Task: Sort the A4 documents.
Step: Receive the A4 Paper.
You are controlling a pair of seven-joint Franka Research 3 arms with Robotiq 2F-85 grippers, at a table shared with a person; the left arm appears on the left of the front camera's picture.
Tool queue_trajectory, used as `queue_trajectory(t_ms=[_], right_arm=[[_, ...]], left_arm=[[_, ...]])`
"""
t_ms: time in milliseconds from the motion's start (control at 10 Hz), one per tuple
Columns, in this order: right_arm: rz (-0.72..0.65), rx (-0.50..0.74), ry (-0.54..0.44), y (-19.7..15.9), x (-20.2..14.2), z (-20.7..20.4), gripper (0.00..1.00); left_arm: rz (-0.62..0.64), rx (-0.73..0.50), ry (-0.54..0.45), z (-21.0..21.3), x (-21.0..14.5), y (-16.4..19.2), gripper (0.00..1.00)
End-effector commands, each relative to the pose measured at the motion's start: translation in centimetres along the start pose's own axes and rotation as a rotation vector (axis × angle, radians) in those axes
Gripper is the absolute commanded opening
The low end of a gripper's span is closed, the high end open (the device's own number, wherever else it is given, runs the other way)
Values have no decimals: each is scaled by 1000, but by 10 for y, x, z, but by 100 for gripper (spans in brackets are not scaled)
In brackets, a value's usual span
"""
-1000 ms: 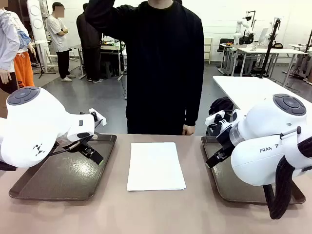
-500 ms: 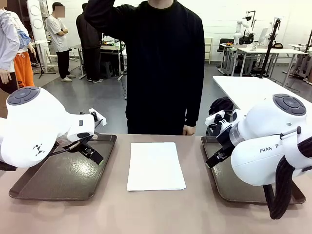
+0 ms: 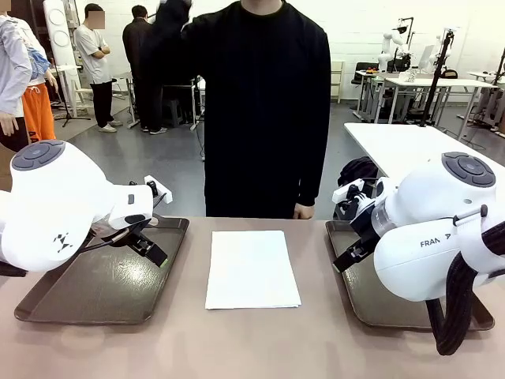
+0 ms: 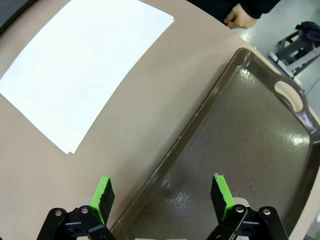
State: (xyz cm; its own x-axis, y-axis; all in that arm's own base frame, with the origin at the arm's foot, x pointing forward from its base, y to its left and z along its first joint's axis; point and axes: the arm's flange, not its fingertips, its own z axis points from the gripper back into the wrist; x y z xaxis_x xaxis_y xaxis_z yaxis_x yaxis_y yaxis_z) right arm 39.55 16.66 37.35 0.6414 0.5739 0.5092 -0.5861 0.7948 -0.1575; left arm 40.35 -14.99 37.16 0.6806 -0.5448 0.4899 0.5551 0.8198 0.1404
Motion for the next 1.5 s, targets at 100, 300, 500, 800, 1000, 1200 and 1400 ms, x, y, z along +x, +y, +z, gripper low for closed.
queue_trajectory(t_ms=[100,300,500,800,1000,1200,1400], right_arm=[[0,0,0,0,0,0,100],[0,0,0,0,0,0,100],[0,0,0,0,0,0,100],[-26,124,-100,-41,-20,50,100],[26,206,-147,-59,-40,83,100],[30,265,-250,-84,-61,121,100],[-43,272,-281,-105,-79,154,100]], left_arm=[[0,0,0,0,0,0,100],[0,0,0,0,0,0,100],[0,0,0,0,0,0,100],[-76,-136,-146,57,-18,24,100],[-42,-207,-166,84,-32,46,100],[-11,-258,-158,113,-43,69,100],[-34,-248,-177,145,-53,86,100]])
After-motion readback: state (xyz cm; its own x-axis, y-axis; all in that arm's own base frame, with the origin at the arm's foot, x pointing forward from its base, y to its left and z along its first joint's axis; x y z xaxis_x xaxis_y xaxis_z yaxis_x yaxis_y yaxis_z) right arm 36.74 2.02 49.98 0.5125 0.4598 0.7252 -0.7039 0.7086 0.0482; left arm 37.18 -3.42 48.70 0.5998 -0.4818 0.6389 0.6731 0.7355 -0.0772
